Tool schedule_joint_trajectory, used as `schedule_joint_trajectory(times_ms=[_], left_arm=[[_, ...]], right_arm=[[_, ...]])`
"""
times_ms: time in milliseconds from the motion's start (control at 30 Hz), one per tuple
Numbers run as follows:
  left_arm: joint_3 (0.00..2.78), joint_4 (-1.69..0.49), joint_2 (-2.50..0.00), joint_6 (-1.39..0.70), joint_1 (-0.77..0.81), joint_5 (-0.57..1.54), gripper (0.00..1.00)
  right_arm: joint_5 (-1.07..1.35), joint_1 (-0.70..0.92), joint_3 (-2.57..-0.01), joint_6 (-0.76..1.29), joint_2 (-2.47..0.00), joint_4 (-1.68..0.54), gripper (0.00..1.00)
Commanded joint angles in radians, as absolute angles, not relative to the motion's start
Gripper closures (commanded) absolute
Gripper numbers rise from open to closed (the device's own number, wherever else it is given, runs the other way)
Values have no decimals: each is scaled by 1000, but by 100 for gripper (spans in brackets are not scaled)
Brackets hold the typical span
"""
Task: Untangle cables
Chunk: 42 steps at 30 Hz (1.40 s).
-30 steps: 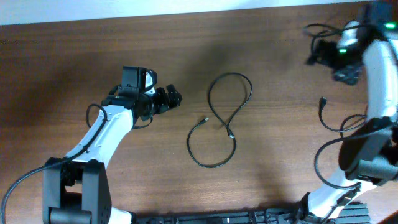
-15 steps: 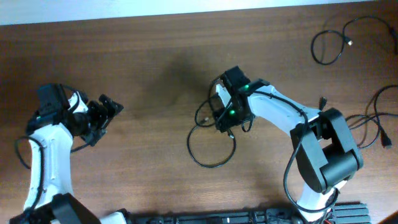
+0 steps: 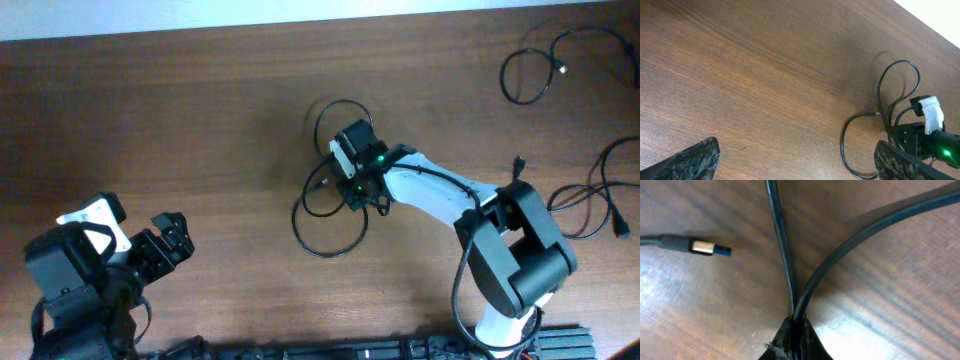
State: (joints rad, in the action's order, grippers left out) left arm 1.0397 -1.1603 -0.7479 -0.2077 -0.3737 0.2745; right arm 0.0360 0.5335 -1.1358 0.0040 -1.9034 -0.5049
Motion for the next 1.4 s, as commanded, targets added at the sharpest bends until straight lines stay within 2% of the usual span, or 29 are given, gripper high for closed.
schedule_joint_trajectory(times_ms=[0, 100, 233, 367, 400, 533, 667, 767, 900, 1000, 1067, 1133, 1200, 1300, 1367], left_arm=[[1046, -1158, -746, -192, -378, 253, 1], [1046, -1158, -747, -192, -378, 253, 1], [1046, -1158, -747, -192, -378, 253, 1], [1046, -1158, -747, -192, -378, 253, 1], [1046, -1158, -747, -192, -378, 253, 1], [1046, -1158, -747, -192, -378, 253, 1], [1046, -1158, -747, -192, -378, 253, 1], [1046, -1158, -747, -192, -378, 253, 1], [1046, -1158, -747, -192, -378, 253, 1], [1046, -1161, -747, -192, -378, 253, 1], [1046, -1165, -747, -192, -378, 253, 1], [1046, -1165, -747, -192, -378, 253, 1], [1046, -1165, -747, -192, -378, 253, 1], [1046, -1165, -747, -192, -378, 253, 1], [1046, -1166, -747, -192, -378, 253, 1]], right_arm=[[-2, 542, -1268, 15, -1936, -508, 96], [-13, 494, -1442, 14, -1936, -582, 96], [-13, 299, -1590, 14, -1935, -620, 96], [-12, 83, -1589, -57, -1937, -448, 96], [-12, 27, -1589, -145, -1937, -371, 96], [-12, -73, -1589, -324, -1940, -237, 96], [-4, -165, -1589, -337, -2025, -152, 96], [-6, -178, -1589, -397, -2097, -124, 96], [-13, -187, -1589, -580, -2167, -93, 96], [150, -173, -1588, -580, -2202, -207, 96], [154, -132, -1588, -578, -2202, -268, 96], [78, -60, -1588, -413, -2203, -386, 96], [42, -1, -1588, -402, -2202, -469, 96], [-392, 73, -1588, -211, -2202, -555, 96], [-324, 57, -1587, -200, -2202, -497, 67]])
